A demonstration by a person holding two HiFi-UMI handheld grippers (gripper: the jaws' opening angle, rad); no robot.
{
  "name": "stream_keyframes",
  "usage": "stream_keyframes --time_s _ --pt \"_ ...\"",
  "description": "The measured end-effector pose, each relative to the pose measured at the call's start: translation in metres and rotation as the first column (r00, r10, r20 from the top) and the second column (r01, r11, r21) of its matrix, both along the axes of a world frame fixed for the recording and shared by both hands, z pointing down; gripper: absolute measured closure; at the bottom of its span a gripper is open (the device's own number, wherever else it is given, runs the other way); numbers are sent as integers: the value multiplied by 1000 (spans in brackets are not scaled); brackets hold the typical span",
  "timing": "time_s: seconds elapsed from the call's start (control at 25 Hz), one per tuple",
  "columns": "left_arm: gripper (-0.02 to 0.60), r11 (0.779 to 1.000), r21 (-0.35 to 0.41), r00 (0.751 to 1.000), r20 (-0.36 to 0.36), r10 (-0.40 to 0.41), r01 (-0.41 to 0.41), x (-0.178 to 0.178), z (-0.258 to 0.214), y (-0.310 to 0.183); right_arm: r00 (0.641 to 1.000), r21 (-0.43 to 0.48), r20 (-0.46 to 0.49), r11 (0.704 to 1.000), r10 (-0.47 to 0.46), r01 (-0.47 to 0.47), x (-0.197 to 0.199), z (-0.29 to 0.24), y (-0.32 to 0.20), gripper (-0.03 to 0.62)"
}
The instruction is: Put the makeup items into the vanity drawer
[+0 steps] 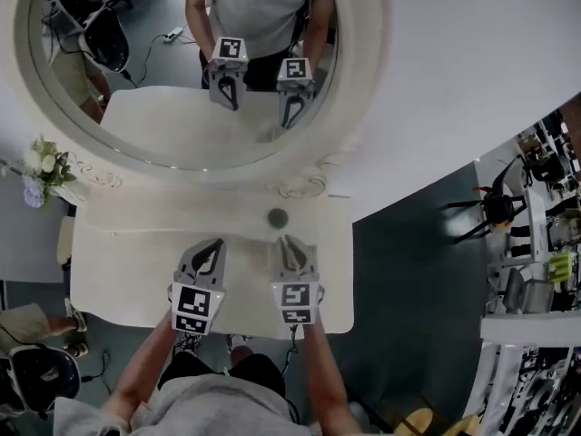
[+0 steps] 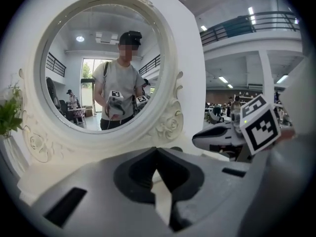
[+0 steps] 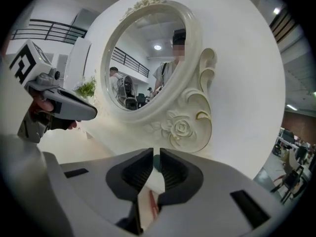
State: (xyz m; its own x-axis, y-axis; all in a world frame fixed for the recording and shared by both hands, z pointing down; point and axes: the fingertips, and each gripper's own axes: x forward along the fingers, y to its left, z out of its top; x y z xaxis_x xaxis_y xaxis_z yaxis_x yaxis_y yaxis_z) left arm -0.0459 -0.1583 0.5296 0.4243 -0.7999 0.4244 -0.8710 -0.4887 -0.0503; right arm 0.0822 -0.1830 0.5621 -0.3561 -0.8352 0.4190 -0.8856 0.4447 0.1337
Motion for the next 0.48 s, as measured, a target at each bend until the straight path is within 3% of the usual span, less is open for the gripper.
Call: stream_keyframes --time_s 0.16,0.48 --pt "581 999 -22 999 5 -32 32 -6 7 -5 998 -90 -5 994 -57 57 -9 23 -17 430" --pt "581 995 -54 996 16 -84 85 -21 23 4 994 -152 -93 988 -53 38 -6 52 -45 407"
